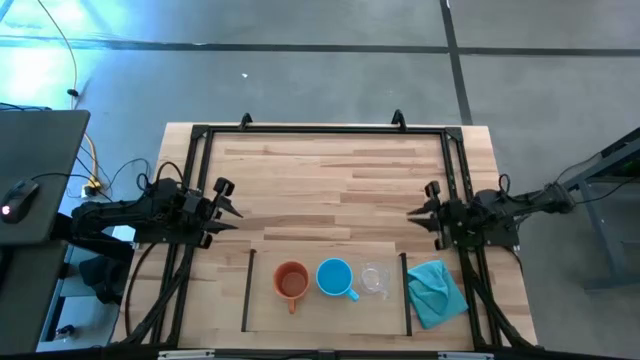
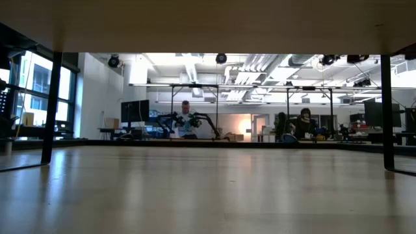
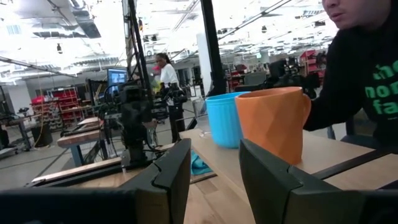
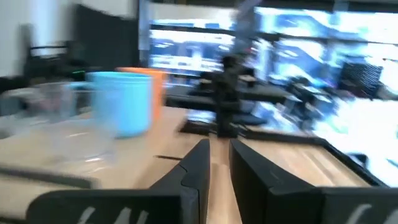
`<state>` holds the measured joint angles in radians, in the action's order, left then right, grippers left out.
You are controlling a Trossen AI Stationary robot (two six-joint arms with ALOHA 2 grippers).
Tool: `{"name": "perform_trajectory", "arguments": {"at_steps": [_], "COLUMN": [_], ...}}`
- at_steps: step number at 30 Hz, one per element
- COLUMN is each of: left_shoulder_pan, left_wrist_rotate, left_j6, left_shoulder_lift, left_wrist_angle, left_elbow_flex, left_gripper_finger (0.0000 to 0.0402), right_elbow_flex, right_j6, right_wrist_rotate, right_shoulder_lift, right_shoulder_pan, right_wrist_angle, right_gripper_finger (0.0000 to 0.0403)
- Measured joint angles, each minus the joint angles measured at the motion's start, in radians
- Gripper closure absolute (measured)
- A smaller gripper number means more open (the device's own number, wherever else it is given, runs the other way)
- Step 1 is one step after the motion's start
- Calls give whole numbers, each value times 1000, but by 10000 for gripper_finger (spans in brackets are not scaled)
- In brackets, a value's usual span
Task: Stack small to large cups/mugs on shelf
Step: Return to Home Position
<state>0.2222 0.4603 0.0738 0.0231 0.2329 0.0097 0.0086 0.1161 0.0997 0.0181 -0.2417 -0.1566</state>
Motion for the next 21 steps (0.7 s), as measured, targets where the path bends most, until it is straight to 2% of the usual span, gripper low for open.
{"name": "perform_trajectory", "arguments": {"at_steps": [2, 7, 21], "left_shoulder_pan": [0, 0, 0], "left_wrist_rotate": [0, 3, 3], "left_j6": [0, -7, -11], "left_shoulder_lift": [0, 0, 0], "left_wrist_angle": [0, 0, -4], "left_elbow_flex": [0, 0, 0], "left_gripper_finger": [277, 277, 277], "right_elbow_flex": [0, 0, 0], "right_j6": [-51, -118, -29], "right_wrist_rotate": [33, 30, 65], "right_shoulder_lift": [0, 0, 0], "right_shoulder_pan": [35, 79, 81], "right_wrist_angle": [23, 53, 92], "right_gripper_finger": [352, 352, 352]}}
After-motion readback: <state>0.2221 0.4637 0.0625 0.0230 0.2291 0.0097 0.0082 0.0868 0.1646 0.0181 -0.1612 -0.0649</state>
